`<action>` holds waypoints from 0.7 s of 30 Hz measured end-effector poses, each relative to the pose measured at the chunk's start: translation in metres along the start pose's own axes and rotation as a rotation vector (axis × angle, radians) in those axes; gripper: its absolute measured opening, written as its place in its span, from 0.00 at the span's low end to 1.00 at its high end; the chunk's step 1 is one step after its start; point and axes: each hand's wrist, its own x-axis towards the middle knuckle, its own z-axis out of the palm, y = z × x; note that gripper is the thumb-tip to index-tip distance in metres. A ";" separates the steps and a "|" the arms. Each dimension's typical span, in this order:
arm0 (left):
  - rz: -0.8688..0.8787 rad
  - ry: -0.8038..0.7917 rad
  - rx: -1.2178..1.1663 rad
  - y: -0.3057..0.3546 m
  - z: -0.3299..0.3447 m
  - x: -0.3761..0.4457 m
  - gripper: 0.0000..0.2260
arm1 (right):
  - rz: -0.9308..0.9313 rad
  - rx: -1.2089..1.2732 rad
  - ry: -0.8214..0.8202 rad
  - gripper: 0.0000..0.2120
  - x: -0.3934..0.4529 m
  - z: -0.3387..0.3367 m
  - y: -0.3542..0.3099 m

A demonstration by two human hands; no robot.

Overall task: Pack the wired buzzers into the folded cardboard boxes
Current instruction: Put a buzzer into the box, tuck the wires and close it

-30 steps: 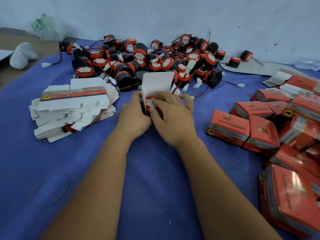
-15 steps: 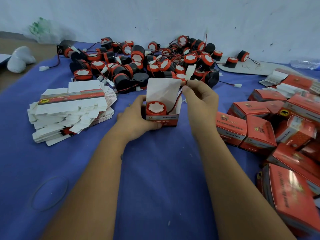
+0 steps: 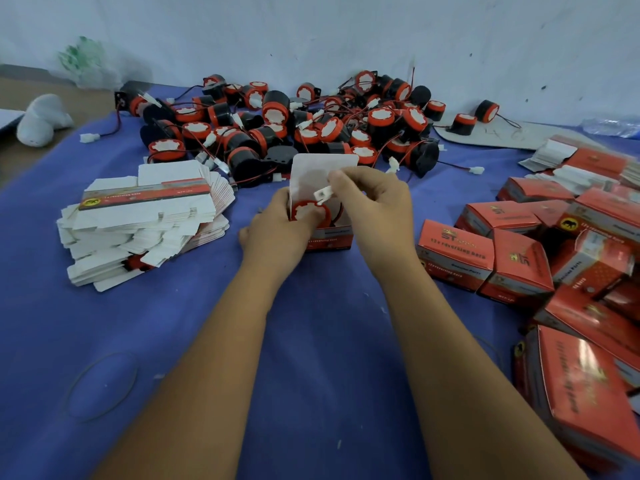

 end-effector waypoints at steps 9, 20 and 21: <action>-0.030 -0.028 -0.063 0.001 -0.002 0.003 0.26 | -0.065 -0.265 0.086 0.09 0.009 -0.004 0.015; 0.015 -0.030 0.002 0.001 -0.001 0.001 0.25 | -0.149 -0.412 0.107 0.10 0.009 0.001 0.015; 0.015 -0.025 0.004 0.000 0.000 0.002 0.26 | -0.190 -0.523 0.070 0.12 0.008 0.000 0.017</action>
